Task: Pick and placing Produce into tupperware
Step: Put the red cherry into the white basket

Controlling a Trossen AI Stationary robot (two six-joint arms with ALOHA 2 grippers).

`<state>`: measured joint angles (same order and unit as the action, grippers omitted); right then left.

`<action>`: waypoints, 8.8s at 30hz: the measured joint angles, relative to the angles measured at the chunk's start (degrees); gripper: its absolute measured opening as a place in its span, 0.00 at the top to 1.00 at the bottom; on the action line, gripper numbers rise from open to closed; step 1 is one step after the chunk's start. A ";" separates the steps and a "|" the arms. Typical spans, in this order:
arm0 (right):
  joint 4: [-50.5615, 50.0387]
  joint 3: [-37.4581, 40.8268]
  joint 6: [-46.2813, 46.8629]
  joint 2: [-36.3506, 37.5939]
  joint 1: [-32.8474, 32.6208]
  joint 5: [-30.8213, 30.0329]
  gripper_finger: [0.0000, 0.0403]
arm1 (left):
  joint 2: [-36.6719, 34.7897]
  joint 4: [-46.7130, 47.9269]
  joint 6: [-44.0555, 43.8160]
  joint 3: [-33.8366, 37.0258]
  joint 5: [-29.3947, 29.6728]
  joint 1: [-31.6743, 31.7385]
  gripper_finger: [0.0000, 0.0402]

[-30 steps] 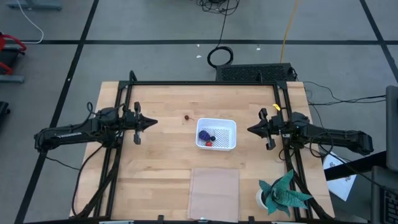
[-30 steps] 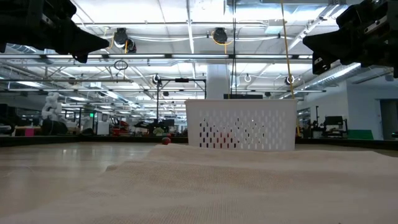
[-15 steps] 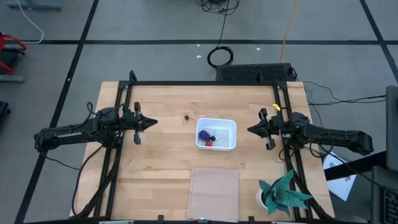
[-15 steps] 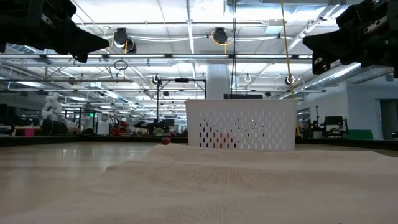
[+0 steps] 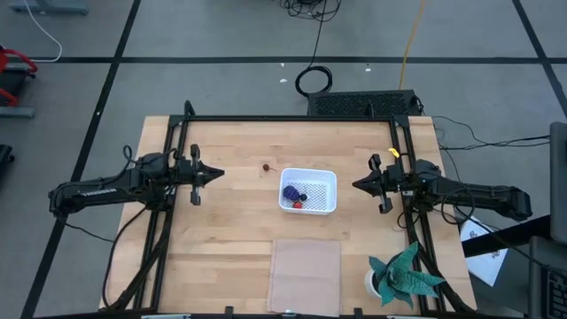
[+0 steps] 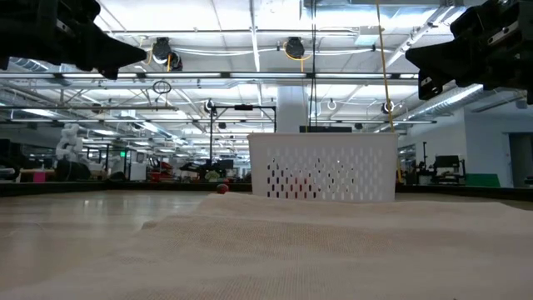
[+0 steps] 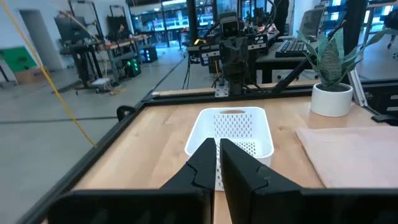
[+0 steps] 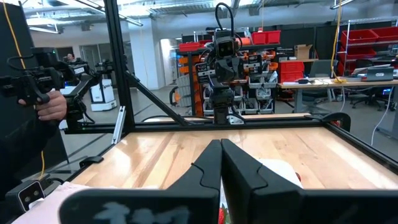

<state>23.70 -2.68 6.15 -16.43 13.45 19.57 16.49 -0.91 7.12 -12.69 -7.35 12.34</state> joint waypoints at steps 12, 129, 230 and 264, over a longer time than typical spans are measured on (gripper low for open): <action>0.00 -0.02 0.02 0.00 0.00 0.00 1.00 | 0.00 -2.40 0.96 -0.02 0.02 0.00 0.94; 0.87 -0.01 -1.37 -0.15 0.02 -0.46 1.00 | 86.71 57.11 33.31 -75.52 8.86 12.88 0.88; 0.42 -0.01 -1.27 -0.28 0.01 -0.46 1.00 | 98.62 40.00 32.71 -63.71 -4.61 14.03 0.32; 0.35 0.00 -1.27 -0.31 0.00 -0.46 1.00 | 98.62 41.53 32.24 -63.71 -2.11 14.01 0.50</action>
<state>24.05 -2.68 4.89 -16.73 13.45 19.11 115.11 40.63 39.35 -76.40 -9.47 26.35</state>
